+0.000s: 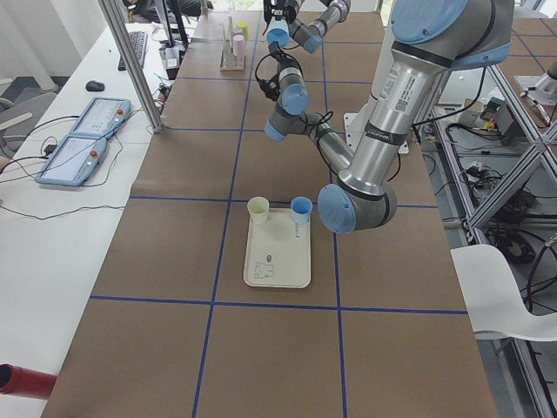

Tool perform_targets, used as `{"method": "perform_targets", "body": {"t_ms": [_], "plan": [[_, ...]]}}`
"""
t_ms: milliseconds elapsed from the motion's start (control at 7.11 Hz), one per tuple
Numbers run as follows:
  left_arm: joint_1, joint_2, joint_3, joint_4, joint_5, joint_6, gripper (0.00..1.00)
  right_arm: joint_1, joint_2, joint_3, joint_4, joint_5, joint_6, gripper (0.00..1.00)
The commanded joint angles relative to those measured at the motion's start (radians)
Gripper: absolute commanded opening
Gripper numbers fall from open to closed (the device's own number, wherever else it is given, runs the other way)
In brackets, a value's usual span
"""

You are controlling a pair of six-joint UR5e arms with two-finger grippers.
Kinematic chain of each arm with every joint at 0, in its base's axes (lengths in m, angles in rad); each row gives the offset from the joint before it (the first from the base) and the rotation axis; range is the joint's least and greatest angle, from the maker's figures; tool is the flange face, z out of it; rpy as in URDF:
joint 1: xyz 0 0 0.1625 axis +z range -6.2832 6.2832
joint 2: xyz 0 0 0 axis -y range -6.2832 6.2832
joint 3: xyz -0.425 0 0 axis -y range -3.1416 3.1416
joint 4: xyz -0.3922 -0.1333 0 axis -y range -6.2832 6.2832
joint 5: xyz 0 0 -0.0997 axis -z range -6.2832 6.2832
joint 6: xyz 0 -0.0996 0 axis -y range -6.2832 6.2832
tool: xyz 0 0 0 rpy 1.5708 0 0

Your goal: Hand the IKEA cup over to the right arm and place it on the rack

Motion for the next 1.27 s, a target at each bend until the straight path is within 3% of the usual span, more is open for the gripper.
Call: {"method": "perform_targets", "body": {"t_ms": [0, 281, 422, 703, 1125], "plan": [[-0.016, 0.049, 0.010, 0.024, 0.002, 0.130, 1.00, 0.121, -0.051, -0.045, -0.081, 0.094, -0.155, 0.44], [-0.061, 0.050, 0.009, 0.097, 0.005, 0.149, 1.00, 0.349, -0.035, -0.113, -0.400, 0.366, -0.498, 0.44], [-0.071, 0.050, 0.010, 0.099, 0.005, 0.154, 1.00, 0.414, -0.033, -0.101, -0.575, 0.424, -0.674, 0.44], [-0.068, 0.045, 0.012, 0.117, 0.007, 0.154, 1.00, 0.537, -0.010, -0.093, -0.932, 0.455, -1.013, 0.44], [-0.068, 0.044, 0.027, 0.122, 0.008, 0.154, 1.00, 0.631, 0.097, -0.141, -1.537, 0.410, -1.645, 0.44]]}}
